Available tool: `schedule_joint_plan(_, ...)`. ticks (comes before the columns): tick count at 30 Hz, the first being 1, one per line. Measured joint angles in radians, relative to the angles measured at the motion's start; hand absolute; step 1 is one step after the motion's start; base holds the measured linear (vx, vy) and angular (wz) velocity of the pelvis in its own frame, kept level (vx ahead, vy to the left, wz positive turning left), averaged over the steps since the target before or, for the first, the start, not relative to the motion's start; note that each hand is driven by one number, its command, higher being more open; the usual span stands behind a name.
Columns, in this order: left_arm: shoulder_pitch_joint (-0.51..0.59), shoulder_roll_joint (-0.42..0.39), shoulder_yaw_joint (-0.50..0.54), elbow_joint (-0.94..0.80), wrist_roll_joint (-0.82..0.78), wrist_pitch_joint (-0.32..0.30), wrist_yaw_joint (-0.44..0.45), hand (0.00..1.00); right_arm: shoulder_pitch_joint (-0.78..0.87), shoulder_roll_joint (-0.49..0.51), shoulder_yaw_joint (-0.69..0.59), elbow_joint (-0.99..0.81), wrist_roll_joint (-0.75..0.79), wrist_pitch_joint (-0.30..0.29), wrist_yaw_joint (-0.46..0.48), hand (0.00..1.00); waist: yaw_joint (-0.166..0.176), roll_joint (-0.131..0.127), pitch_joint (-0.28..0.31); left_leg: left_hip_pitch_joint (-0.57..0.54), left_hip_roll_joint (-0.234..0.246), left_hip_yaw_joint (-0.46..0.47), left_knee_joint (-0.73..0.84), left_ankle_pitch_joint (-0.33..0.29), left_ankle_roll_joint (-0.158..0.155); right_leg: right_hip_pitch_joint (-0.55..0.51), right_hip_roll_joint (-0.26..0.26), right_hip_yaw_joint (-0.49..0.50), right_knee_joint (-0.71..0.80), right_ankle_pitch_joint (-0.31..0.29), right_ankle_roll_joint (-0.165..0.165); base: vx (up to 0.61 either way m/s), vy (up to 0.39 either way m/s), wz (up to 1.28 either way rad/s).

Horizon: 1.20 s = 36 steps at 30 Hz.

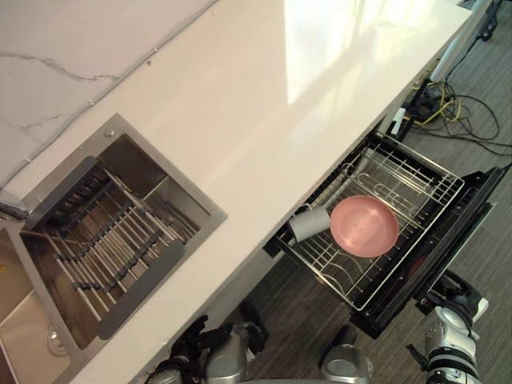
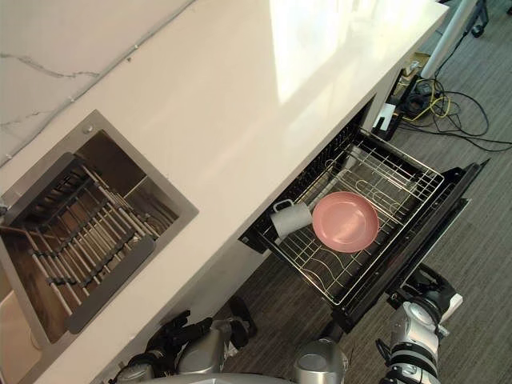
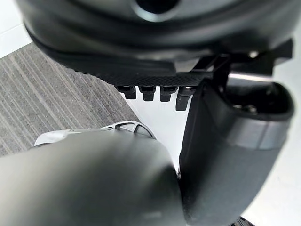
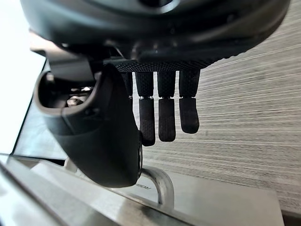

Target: Walk over to the sink, pick up the cup, carry it to the dishwasher, place the cup inside the dishwasher, then close the dishwasher door

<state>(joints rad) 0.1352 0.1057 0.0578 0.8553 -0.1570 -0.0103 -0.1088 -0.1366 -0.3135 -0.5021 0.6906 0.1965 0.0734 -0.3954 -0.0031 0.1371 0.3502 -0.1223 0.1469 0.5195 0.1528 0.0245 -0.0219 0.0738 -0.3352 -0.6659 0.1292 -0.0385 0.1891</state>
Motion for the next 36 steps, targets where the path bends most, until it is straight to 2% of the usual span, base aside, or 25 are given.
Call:
schedule_joint_plan(2, 0.000, 0.000, -0.015, 0.001, 0.001, -0.015, 0.011, 1.00, -0.025, -0.026, 0.074, 0.001, -0.057, -0.002, 0.007, 0.00, 0.006, 0.007, 0.003, -0.001, -0.016, -0.020, -0.014, 0.012, 0.009, 0.005, -0.015, -0.023, 0.018, -0.006, 0.005, -0.05, 0.040, 0.26)
schedule_joint_plan(4, 0.000, -0.002, -0.020, 0.001, 0.001, -0.021, 0.023, 1.00, -0.048, -0.032, 0.097, 0.007, -0.082, -0.002, 0.012, 0.00, 0.007, 0.011, 0.005, -0.003, -0.023, -0.036, -0.015, 0.015, 0.012, 0.012, -0.022, -0.038, 0.030, -0.012, 0.007, -0.03, 0.021, 0.32)
schedule_joint_plan(7, -0.001, -0.010, -0.026, -0.005, -0.005, -0.028, 0.039, 1.00, -0.171, -0.048, 0.183, 0.079, -0.115, -0.002, 0.030, 0.00, 0.026, 0.024, 0.010, -0.010, -0.035, -0.074, -0.015, 0.028, 0.021, 0.025, -0.039, -0.079, 0.070, -0.034, 0.009, -0.05, 0.012, 0.38)
schedule_joint_plan(9, -0.001, -0.019, -0.032, -0.023, -0.011, -0.026, 0.040, 1.00, -0.268, -0.069, 0.232, 0.150, -0.130, -0.002, 0.037, 0.00, 0.047, 0.040, 0.017, -0.010, -0.042, -0.099, -0.021, 0.039, 0.023, 0.036, -0.048, -0.105, 0.095, -0.049, 0.010, -0.05, 0.001, 0.38)
schedule_joint_plan(11, -0.001, -0.037, -0.046, -0.033, -0.020, -0.027, 0.040, 1.00, -0.399, -0.101, 0.305, 0.222, -0.168, -0.001, 0.070, 0.00, 0.087, 0.067, 0.017, -0.013, -0.047, -0.125, -0.039, 0.060, 0.023, 0.038, -0.055, -0.133, 0.122, -0.070, 0.007, -0.06, -0.019, 0.38)
schedule_joint_plan(12, -0.001, -0.041, -0.046, -0.034, -0.021, -0.027, 0.040, 1.00, -0.431, -0.106, 0.339, 0.227, -0.184, -0.001, 0.095, 1.00, 0.095, 0.073, 0.017, -0.014, -0.047, -0.129, -0.043, 0.065, 0.022, 0.037, -0.055, -0.138, 0.130, -0.076, 0.005, -0.05, -0.042, 0.29)
schedule_joint_plan(13, 0.001, -0.051, -0.046, -0.037, -0.021, -0.027, 0.039, 1.00, -0.503, -0.107, 0.396, 0.240, -0.220, 0.013, 0.086, 1.00, 0.107, 0.083, 0.015, -0.014, -0.046, -0.140, -0.047, 0.072, 0.020, 0.040, -0.054, -0.147, 0.139, -0.083, 0.003, -0.01, -0.041, 0.19)
schedule_joint_plan(14, 0.006, -0.050, -0.044, -0.040, -0.022, -0.028, 0.040, 1.00, -0.512, -0.111, 0.400, 0.263, -0.243, 0.024, 0.076, 1.00, 0.107, 0.081, 0.016, -0.010, -0.043, -0.146, -0.049, 0.075, 0.019, 0.048, -0.050, -0.155, 0.141, -0.084, 0.002, -0.02, -0.054, 0.14)
schedule_joint_plan(15, 0.006, -0.045, -0.045, -0.039, -0.031, -0.027, 0.038, 1.00, -0.502, -0.135, 0.432, 0.283, -0.243, 0.021, 0.126, 1.00, 0.105, 0.075, 0.015, -0.004, -0.039, -0.149, -0.051, 0.078, 0.016, 0.053, -0.047, -0.162, 0.145, -0.091, -0.002, -0.03, -0.046, 0.04)
schedule_joint_plan(16, 0.002, -0.045, -0.048, -0.038, -0.031, -0.021, 0.033, 1.00, -0.508, -0.150, 0.455, 0.275, -0.247, 0.011, 0.150, 1.00, 0.104, 0.084, 0.014, -0.008, -0.037, -0.151, -0.056, 0.087, 0.016, 0.046, -0.046, -0.163, 0.154, -0.097, -0.004, -0.04, -0.039, 0.02)
schedule_joint_plan(18, 0.003, -0.053, -0.049, -0.031, -0.042, -0.016, 0.015, 1.00, -0.517, -0.156, 0.461, 0.276, -0.262, 0.012, 0.132, 1.00, 0.106, 0.096, 0.010, -0.008, -0.034, -0.156, -0.072, 0.100, 0.013, 0.041, -0.044, -0.168, 0.165, -0.105, -0.007, -0.05, -0.030, 0.06)
schedule_joint_plan(20, 0.002, -0.056, -0.046, -0.023, -0.061, -0.015, 0.004, 1.00, -0.508, -0.153, 0.461, 0.274, -0.259, 0.006, 0.133, 1.00, 0.112, 0.096, 0.009, -0.007, -0.023, -0.155, -0.077, 0.107, 0.007, 0.032, -0.033, -0.164, 0.167, -0.110, -0.013, -0.04, -0.038, -0.02)
schedule_joint_plan(23, 0.001, -0.059, -0.042, -0.002, -0.081, -0.025, -0.002, 1.00, -0.391, -0.128, 0.426, 0.190, -0.225, -0.055, 0.148, 1.00, 0.117, 0.095, -0.001, -0.001, -0.011, -0.152, -0.080, 0.109, 0.003, 0.036, -0.020, -0.160, 0.162, -0.114, -0.017, -0.01, -0.040, -0.05)
schedule_joint_plan(24, 0.001, -0.061, -0.034, 0.018, -0.085, -0.034, -0.005, 1.00, -0.317, -0.099, 0.403, 0.158, -0.215, -0.103, 0.155, 1.00, 0.114, 0.089, -0.014, 0.002, -0.009, -0.151, -0.083, 0.110, 0.001, 0.044, -0.013, -0.161, 0.156, -0.112, -0.016, 0.04, -0.047, 0.01)
schedule_joint_plan(25, 0.003, -0.061, -0.024, 0.034, -0.088, -0.041, -0.006, 1.00, -0.250, -0.062, 0.372, 0.143, -0.204, -0.145, 0.159, 1.00, 0.109, 0.072, -0.020, 0.008, -0.008, -0.152, -0.083, 0.109, -0.003, 0.058, -0.004, -0.166, 0.141, -0.110, -0.014, 0.04, -0.040, 0.02)
schedule_joint_plan(27, 0.004, -0.058, -0.009, 0.057, -0.099, -0.043, -0.004, 1.00, -0.181, -0.013, 0.355, 0.135, -0.180, -0.204, 0.172, 1.00, 0.099, 0.056, -0.034, 0.026, -0.007, -0.152, -0.091, 0.104, -0.012, 0.082, 0.009, -0.167, 0.112, -0.103, -0.010, 0.02, -0.018, 0.01)
schedule_joint_plan(28, 0.003, -0.052, 0.004, 0.067, -0.107, -0.038, -0.003, 1.00, -0.142, 0.029, 0.340, 0.139, -0.177, -0.238, 0.176, 1.00, 0.097, 0.034, -0.053, 0.037, -0.009, -0.151, -0.111, 0.104, -0.023, 0.087, 0.019, -0.168, 0.089, -0.096, -0.007, 0.00, 0.000, 0.00)
schedule_joint_plan(29, 0.001, -0.038, 0.019, 0.088, -0.140, -0.030, -0.002, 1.00, -0.106, 0.074, 0.308, 0.160, -0.177, -0.254, 0.180, 1.00, 0.097, -0.001, -0.071, 0.040, -0.017, -0.150, -0.131, 0.106, -0.027, 0.086, 0.019, -0.174, 0.080, -0.094, -0.006, 0.00, 0.000, 0.00)
schedule_joint_plan(30, -0.002, -0.030, 0.031, 0.091, -0.159, -0.024, -0.001, 1.00, -0.085, 0.093, 0.286, 0.187, -0.173, -0.257, 0.184, 1.00, 0.098, -0.020, -0.080, 0.039, -0.024, -0.151, -0.141, 0.105, -0.029, 0.084, 0.014, -0.180, 0.080, -0.095, -0.005, 0.08, 0.044, 0.17)
schedule_joint_plan(31, -0.004, -0.017, 0.055, 0.098, -0.200, -0.007, 0.013, 1.00, -0.038, 0.123, 0.237, 0.250, -0.145, -0.265, 0.195, 1.00, 0.100, -0.062, -0.095, 0.039, -0.049, -0.152, -0.161, 0.100, -0.031, 0.080, -0.007, -0.192, 0.093, -0.103, 0.002, 0.14, 0.088, 0.39)
schedule_joint_plan(32, -0.005, -0.006, 0.076, 0.100, -0.237, 0.008, 0.057, 1.00, 0.037, 0.140, 0.191, 0.339, -0.124, -0.252, 0.209, 1.00, 0.097, -0.106, -0.098, 0.053, -0.086, -0.156, -0.193, 0.088, -0.025, 0.075, -0.063, -0.205, 0.171, -0.116, 0.001, 0.17, 0.109, 0.41)
schedule_joint_plan(33, -0.005, -0.007, 0.082, 0.101, -0.242, 0.009, 0.067, 1.00, 0.053, 0.143, 0.184, 0.354, -0.117, -0.248, 0.213, 1.00, 0.097, -0.111, -0.096, 0.060, -0.091, -0.162, -0.205, 0.088, -0.024, 0.070, -0.078, -0.202, 0.204, -0.117, -0.002, 0.19, 0.162, 0.47)
schedule_joint_plan(34, -0.001, -0.014, 0.102, 0.112, -0.270, 0.015, 0.117, 1.00, 0.132, 0.155, 0.149, 0.391, -0.099, -0.221, 0.236, 1.00, 0.093, -0.119, -0.099, 0.092, -0.118, -0.175, -0.240, 0.097, -0.021, 0.035, -0.134, -0.155, 0.337, -0.090, -0.072, 0.21, 0.219, 0.45)
schedule_joint_plan(35, 0.005, -0.014, 0.116, 0.129, -0.300, 0.029, 0.147, 1.00, 0.201, 0.174, 0.129, 0.414, -0.097, -0.192, 0.256, 1.00, 0.081, -0.126, -0.099, 0.115, -0.123, -0.206, -0.240, 0.081, -0.005, 0.001, -0.161, -0.060, 0.448, -0.022, -0.175, 0.24, 0.229, 0.53)
schedule_joint_plan(36, 0.013, -0.011, 0.123, 0.133, -0.308, 0.037, 0.158, 1.00, 0.231, 0.187, 0.125, 0.425, -0.098, -0.182, 0.268, 1.00, 0.071, -0.134, -0.101, 0.128, -0.125, -0.220, -0.239, 0.071, 0.003, -0.018, -0.161, 0.004, 0.491, 0.027, -0.212, 0.29, 0.201, 0.67)
